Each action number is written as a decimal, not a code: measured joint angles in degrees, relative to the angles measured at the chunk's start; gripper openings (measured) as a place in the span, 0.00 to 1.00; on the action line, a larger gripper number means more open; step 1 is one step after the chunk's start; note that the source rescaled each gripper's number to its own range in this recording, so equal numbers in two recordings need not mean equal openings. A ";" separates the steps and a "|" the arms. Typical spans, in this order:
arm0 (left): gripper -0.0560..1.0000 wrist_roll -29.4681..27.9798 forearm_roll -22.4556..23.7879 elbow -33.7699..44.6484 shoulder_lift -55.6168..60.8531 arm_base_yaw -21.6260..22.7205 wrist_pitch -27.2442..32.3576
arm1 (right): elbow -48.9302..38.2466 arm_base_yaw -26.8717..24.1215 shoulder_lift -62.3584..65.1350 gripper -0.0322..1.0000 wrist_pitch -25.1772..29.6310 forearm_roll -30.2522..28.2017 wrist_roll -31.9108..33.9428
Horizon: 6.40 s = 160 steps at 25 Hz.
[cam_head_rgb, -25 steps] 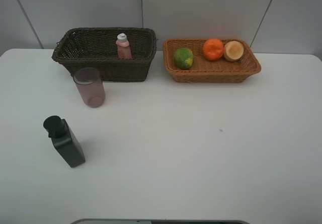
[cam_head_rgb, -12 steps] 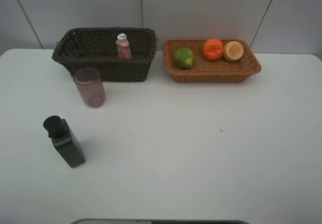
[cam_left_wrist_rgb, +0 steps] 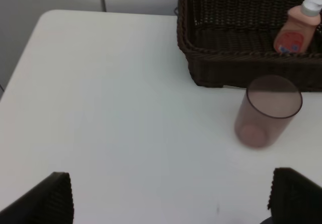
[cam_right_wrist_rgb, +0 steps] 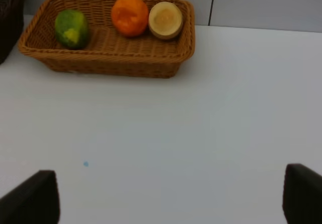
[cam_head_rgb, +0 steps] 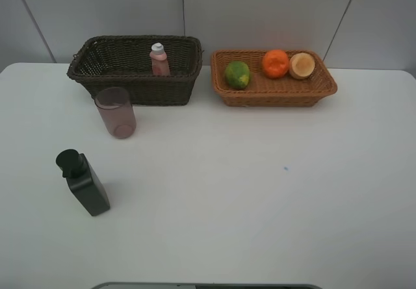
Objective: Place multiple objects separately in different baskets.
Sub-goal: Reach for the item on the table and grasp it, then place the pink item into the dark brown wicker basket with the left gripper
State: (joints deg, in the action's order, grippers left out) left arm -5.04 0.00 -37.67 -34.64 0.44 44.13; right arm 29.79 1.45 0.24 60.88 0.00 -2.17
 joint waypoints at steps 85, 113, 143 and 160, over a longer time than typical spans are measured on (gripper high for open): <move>0.22 -12.49 3.96 -28.34 -78.89 -14.20 -15.24 | 0.00 0.00 0.00 0.88 0.00 0.00 0.00; 0.05 -12.76 2.85 -28.59 -63.12 -14.20 -3.77 | 0.00 0.00 0.00 0.88 0.00 0.00 0.00; 0.05 -12.81 10.02 -52.26 -84.45 -10.62 -14.45 | 0.00 0.00 0.00 0.88 0.00 0.00 0.00; 0.31 -12.78 8.17 -52.26 -90.15 -8.66 -18.56 | 0.00 0.00 0.00 0.88 -0.04 0.00 0.00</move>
State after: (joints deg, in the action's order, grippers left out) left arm -17.82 8.17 -89.93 -124.79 -8.22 25.58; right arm 29.79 1.45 0.24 60.83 0.00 -2.17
